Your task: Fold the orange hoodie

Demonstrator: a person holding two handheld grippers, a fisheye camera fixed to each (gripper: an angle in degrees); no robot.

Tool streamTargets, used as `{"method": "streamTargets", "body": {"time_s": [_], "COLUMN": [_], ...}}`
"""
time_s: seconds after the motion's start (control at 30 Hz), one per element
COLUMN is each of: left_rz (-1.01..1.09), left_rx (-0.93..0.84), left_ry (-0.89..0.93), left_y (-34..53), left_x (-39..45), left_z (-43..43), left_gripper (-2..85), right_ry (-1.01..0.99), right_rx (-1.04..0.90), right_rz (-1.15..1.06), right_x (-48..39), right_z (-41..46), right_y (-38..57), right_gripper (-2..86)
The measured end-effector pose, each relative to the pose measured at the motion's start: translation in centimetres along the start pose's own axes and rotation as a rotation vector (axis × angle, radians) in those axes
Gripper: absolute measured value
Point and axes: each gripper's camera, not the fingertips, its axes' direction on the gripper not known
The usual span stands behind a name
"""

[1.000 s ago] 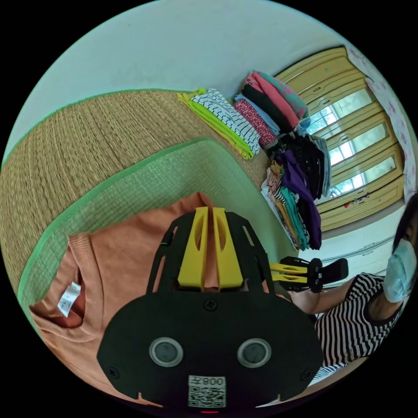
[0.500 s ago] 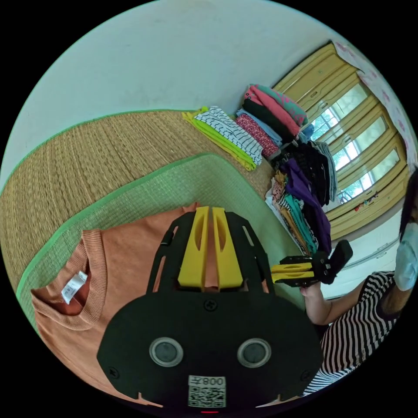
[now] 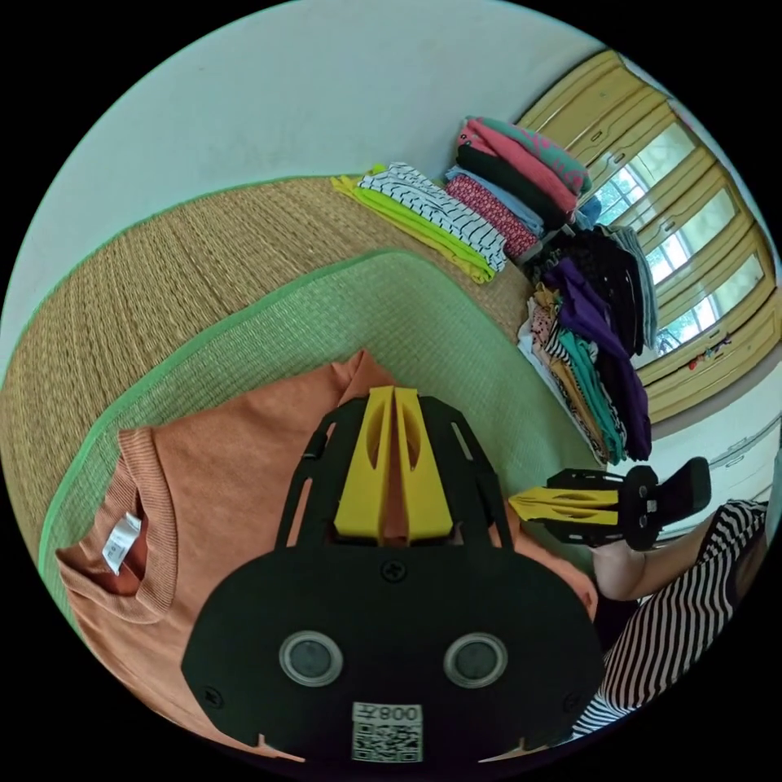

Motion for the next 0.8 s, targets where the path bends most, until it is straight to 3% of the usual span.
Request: {"method": "streamTargets", "body": {"time_s": [0.1, 0.23, 0.4, 0.57, 0.8], "left_rz": [-0.001, -0.041, 0.059, 0.050, 0.103], "left_rx": [-0.061, -0.014, -0.010, -0.061, -0.091], "left_ry": [-0.049, -0.009, 0.065, 0.019, -0.008], "left_y": [-0.2, 0.3, 3.3, 5.9, 6.3], "left_x": [-0.4, -0.6, 3.0, 4.7, 6.7], "left_z": [1.9, 1.8, 0.8, 3.0, 3.0], "left_gripper": [0.1, 0.1, 0.1, 0.0, 0.1], "right_ry": [-0.030, -0.105, -0.131, -0.172, -0.125], "right_rx": [-0.027, -0.051, -0.047, 0.100, -0.026], "right_rz": [0.013, 0.046, 0.089, 0.087, 0.026], "right_x": [0.2, 1.6, 3.0, 2.2, -0.1], "right_z": [1.1, 1.6, 1.3, -1.2, 2.1], "right_y": [-0.1, 0.3, 0.7, 0.5, -0.5], "right_gripper": [0.1, 0.1, 0.1, 0.1, 0.1]}}
